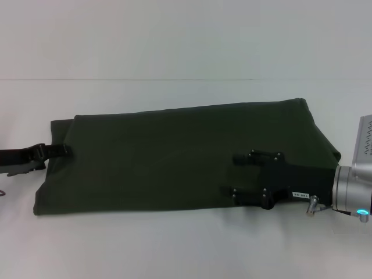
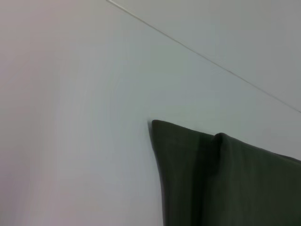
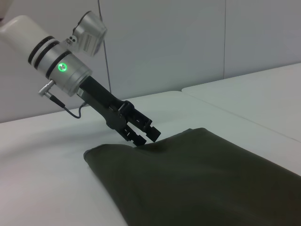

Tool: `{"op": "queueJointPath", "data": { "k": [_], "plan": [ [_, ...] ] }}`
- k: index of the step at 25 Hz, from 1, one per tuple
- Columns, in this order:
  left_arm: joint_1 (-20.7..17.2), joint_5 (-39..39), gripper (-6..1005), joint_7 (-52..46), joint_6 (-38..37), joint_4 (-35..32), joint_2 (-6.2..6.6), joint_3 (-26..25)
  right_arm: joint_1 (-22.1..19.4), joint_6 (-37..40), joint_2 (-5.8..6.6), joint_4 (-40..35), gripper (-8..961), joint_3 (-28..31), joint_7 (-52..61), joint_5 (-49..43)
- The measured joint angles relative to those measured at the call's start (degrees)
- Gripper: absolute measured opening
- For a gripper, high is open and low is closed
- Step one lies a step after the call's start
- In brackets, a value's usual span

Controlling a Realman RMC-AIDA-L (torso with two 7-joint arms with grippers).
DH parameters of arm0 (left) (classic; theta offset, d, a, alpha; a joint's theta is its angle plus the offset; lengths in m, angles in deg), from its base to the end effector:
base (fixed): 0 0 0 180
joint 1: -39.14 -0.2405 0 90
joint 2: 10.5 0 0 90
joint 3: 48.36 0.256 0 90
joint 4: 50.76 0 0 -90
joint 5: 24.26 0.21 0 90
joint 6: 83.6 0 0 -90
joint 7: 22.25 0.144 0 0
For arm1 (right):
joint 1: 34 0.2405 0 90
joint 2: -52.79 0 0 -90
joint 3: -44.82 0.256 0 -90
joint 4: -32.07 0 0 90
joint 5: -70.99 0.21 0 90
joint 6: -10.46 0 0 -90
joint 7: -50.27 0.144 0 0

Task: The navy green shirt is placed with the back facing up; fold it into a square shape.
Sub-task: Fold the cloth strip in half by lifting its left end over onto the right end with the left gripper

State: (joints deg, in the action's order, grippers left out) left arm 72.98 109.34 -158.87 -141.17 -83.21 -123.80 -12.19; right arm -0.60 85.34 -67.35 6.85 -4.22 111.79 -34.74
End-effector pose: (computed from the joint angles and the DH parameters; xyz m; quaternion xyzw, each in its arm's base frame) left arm -0.3526 0.3812 0.0397 -0.6805 -0.6551 -0.1376 0.2979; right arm 0.2574 0.3394 -0.0555 -0.9522 0.1402 0.2141 0.1670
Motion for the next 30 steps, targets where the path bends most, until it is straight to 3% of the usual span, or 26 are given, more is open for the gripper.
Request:
{"op": "queueJointPath", "data": {
  "k": [9,30],
  "plan": [
    [0.6,0.1,908,0.0,-1.6,0.1,-0.34,0.1,0.2,0.0,0.0,0.0,826,0.0,0.0,0.0],
    [2.7,-1.2,907,0.2,-3.7,0.2,-3.24,1.4,0.2,0.0,0.0,0.0,826,0.0,0.0,0.0]
  ]
}}
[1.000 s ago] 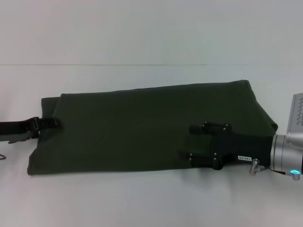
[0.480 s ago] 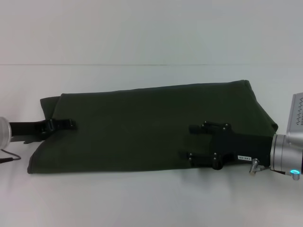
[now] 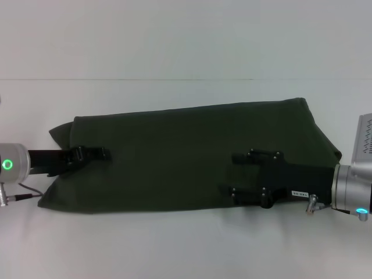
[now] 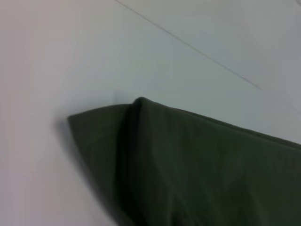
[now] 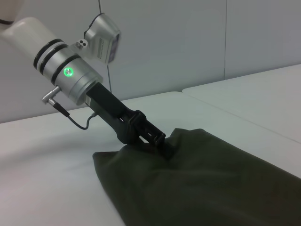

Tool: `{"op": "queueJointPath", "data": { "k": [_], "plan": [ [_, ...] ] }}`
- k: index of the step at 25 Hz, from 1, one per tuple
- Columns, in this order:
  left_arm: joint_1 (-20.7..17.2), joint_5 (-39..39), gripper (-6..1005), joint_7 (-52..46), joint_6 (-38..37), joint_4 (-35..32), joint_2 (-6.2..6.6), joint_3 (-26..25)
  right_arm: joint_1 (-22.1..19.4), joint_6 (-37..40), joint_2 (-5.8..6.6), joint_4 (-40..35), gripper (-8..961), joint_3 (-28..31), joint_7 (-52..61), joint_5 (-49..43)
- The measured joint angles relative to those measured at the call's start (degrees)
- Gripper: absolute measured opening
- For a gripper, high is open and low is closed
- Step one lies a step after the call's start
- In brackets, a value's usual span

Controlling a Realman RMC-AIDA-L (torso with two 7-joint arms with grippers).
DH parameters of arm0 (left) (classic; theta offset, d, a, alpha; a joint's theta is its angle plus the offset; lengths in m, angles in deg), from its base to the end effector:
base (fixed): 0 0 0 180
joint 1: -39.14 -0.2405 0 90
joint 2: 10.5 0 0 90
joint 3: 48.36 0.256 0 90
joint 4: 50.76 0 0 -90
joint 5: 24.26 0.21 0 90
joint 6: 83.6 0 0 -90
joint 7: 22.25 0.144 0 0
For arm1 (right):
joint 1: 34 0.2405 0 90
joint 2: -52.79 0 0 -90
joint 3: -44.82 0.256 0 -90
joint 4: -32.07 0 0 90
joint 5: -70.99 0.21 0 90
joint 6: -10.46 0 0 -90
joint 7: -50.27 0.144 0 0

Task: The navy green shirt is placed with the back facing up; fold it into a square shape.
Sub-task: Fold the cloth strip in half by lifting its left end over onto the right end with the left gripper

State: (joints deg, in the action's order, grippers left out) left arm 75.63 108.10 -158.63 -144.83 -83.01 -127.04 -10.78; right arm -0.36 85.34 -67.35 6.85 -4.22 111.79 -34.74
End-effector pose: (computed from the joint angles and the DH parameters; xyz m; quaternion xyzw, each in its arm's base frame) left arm -0.3163 0.3844 0.0041 -0.7107 -0.6473 -0.1477 0.2326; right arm 0.2560 0.3405 -0.0555 -0.9525 0.1382 0.2144 0.1665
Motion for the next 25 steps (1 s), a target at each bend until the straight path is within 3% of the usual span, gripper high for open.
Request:
{"op": "queueJointPath", "data": {
  "k": [8,14,19,25],
  "plan": [
    [0.1,0.6,744,0.8,0.3,-0.4,-0.26,2.2,0.0,0.0,0.0,0.0,825,0.0,0.0,0.0],
    [0.1,0.6,498,1.3,0.0,-0.6,-0.05,2.4,0.0,0.2,0.0,0.0,825,0.0,0.0,0.0],
    [0.2,0.6,288,1.3,-0.4,-0.6,0.45,2.9,0.1,0.3,0.0,-0.1,825,0.0,0.0,0.0],
    [0.2,0.6,148,1.3,-2.2,-0.5,2.21,3.0,0.2,0.3,0.0,-0.1,825,0.0,0.0,0.0]
  ]
}}
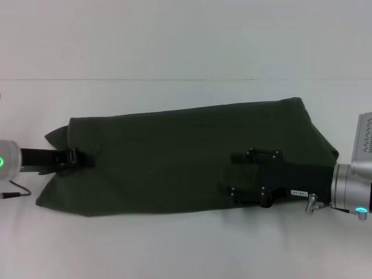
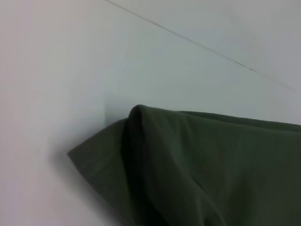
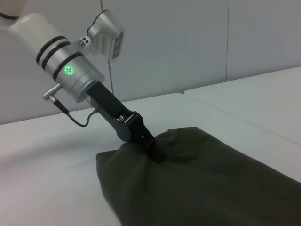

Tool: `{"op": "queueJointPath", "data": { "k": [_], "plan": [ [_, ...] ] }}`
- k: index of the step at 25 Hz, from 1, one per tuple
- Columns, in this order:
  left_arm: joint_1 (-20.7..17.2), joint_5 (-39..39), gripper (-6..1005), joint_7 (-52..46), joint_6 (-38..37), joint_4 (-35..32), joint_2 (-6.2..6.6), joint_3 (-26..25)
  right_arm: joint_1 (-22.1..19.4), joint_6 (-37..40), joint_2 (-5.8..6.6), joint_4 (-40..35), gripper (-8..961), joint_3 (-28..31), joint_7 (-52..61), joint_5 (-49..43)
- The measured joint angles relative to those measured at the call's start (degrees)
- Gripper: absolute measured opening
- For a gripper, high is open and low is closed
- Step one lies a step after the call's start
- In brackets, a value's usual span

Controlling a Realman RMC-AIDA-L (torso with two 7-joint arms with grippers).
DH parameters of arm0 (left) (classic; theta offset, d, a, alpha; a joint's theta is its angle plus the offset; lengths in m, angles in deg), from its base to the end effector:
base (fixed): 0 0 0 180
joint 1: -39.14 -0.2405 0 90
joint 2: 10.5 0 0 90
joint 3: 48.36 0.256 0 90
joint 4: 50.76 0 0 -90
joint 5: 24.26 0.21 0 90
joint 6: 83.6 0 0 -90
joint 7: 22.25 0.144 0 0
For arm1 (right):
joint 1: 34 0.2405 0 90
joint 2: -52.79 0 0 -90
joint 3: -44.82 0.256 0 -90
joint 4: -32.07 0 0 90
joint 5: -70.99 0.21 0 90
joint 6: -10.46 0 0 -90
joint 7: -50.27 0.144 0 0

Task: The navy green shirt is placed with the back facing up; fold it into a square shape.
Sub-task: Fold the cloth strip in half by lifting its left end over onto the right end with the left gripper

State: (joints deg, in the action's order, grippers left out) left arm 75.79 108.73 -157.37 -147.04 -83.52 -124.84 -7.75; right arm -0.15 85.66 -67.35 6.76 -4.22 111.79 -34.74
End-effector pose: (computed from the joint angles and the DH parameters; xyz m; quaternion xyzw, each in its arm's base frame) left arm -0.3173 0.3858 0.0160 -0.7389 -0.6223 -0.1160 0.2309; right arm 0.2540 0.3411 -0.0552 -0.9529 0.1350 0.2163 0.1644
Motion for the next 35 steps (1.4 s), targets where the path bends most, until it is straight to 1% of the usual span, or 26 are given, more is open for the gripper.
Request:
{"op": "queueJointPath", "data": {
  "k": [2,5,6,7,8,9,10,12,16,19,23,26,30,32,33,35],
  "plan": [
    [0.0,0.2,148,-0.2,-1.0,0.1,1.06,0.0,0.0,0.1,0.0,0.0,825,0.0,0.0,0.0],
    [0.0,1.5,147,-1.1,-2.5,0.0,3.0,-0.3,0.0,0.1,0.0,0.0,825,0.0,0.0,-0.1],
    [0.0,1.5,147,-1.1,-2.5,0.0,3.0,-0.3,0.0,0.1,0.0,0.0,825,0.0,0.0,-0.1],
    [0.0,2.4,147,-1.7,-3.0,-0.3,3.61,-0.5,-0.1,0.1,0.0,0.0,825,-0.2,0.0,-0.1],
    [0.0,2.4,147,-1.7,-3.0,-0.3,3.61,-0.5,-0.1,0.1,0.0,0.0,825,-0.3,0.0,-0.1],
    [-0.1,5.1,147,-3.2,-4.0,-1.5,4.91,-0.9,-0.2,0.1,0.0,0.0,825,-0.4,0.0,-0.1],
    [0.0,7.9,147,-3.9,-5.1,-2.3,5.78,-1.5,-0.2,0.1,0.0,0.0,825,-0.5,0.0,-0.1],
    [0.4,10.8,147,-4.4,-6.4,-3.4,6.57,-2.8,-0.2,0.1,0.0,0.0,825,-0.5,0.0,-0.1],
    [1.2,16.8,146,-6.1,-8.6,-5.7,7.62,-4.4,-0.1,0.1,0.0,0.1,825,-0.5,0.0,-0.1],
    [1.5,18.8,146,-7.1,-9.9,-7.1,7.95,-4.4,0.0,0.1,0.0,0.1,825,-0.5,0.0,-0.1],
    [1.6,19.0,146,-7.5,-10.7,-7.6,7.99,-4.4,0.0,0.0,-0.04,0.1,826,-0.5,0.0,-0.1],
    [2.2,18.4,145,-8.4,-13.6,-8.9,7.97,-5.2,0.0,-0.1,-0.08,0.1,826,-0.5,-0.1,-0.1],
    [3.9,18.0,145,-9.1,-20.0,-12.3,7.46,-8.6,0.0,-0.3,-0.09,0.1,826,-0.5,-0.3,-0.1],
    [4.3,17.9,145,-9.4,-21.3,-12.8,7.4,-9.2,0.0,-0.3,-0.09,0.2,826,-0.5,-0.4,-0.1],
    [5.4,17.1,145,-10.2,-24.3,-13.8,7.27,-10.0,0.0,-0.3,-0.1,0.2,826,-0.5,-0.4,0.0],
    [6.2,15.4,144,-11.2,-26.5,-14.2,7.14,-10.2,0.0,-0.4,-0.15,0.2,826,-0.5,-0.4,0.0]
  ]
}}
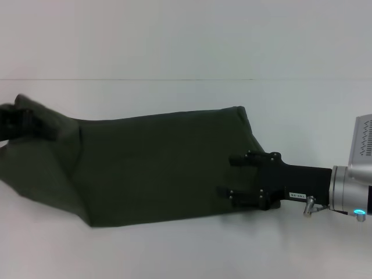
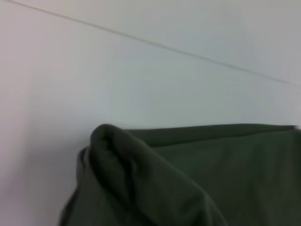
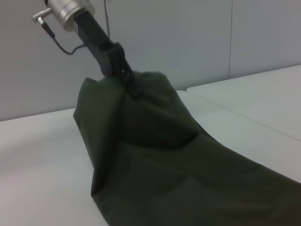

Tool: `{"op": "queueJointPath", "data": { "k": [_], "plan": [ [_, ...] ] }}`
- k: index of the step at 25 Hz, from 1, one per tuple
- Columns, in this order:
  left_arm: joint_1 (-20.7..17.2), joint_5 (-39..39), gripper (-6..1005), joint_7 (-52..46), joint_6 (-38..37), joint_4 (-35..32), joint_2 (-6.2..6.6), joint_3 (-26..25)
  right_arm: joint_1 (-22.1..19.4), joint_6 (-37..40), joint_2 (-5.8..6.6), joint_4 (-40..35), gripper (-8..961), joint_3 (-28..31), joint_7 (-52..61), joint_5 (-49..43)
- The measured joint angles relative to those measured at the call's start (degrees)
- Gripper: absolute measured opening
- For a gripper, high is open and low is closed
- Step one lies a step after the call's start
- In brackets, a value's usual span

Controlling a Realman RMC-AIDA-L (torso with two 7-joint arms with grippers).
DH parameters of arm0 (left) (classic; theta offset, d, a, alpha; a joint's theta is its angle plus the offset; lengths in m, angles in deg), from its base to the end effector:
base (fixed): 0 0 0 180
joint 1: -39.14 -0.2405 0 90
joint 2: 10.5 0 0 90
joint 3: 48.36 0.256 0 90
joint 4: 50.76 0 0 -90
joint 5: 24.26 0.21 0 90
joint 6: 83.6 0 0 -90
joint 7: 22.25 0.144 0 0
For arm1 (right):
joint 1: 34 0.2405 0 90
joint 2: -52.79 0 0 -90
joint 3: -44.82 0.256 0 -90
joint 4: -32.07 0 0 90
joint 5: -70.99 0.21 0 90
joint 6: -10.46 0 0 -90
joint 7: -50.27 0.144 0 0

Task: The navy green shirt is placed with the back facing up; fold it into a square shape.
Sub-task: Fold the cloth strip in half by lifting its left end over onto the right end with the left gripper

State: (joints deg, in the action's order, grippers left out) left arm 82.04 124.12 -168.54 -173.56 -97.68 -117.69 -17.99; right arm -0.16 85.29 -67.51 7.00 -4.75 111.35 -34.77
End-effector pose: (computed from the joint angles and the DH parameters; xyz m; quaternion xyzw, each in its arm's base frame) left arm -0.2787 0.3960 0.1169 -0.7516 -0.6270 -0.0565 0.1968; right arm 0.2542 0.3397 -0.0582 -0.9544 0.1325 0.2126 0.1622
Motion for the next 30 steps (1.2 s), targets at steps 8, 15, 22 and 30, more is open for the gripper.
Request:
{"op": "queueJointPath", "data": {
  "k": [8,15,22,30],
  "plan": [
    [2.7,-10.5,144,-5.3,-2.5,3.1,-2.45,0.0,0.0,-0.2,-0.02,0.0,826,0.0,-0.3,0.0],
    [4.0,-15.8,143,-6.3,1.8,7.6,-8.51,0.2,0.3,-0.9,-0.02,0.6,826,0.0,-0.7,0.0],
    [3.6,-24.6,144,-2.2,10.2,14.9,-12.81,0.1,0.3,-0.9,-0.02,1.3,825,0.4,-1.1,0.0],
    [1.1,-33.5,144,5.0,16.9,20.5,-14.61,0.0,-0.4,-0.8,-0.02,1.4,826,0.4,-1.1,0.8]
  ]
}}
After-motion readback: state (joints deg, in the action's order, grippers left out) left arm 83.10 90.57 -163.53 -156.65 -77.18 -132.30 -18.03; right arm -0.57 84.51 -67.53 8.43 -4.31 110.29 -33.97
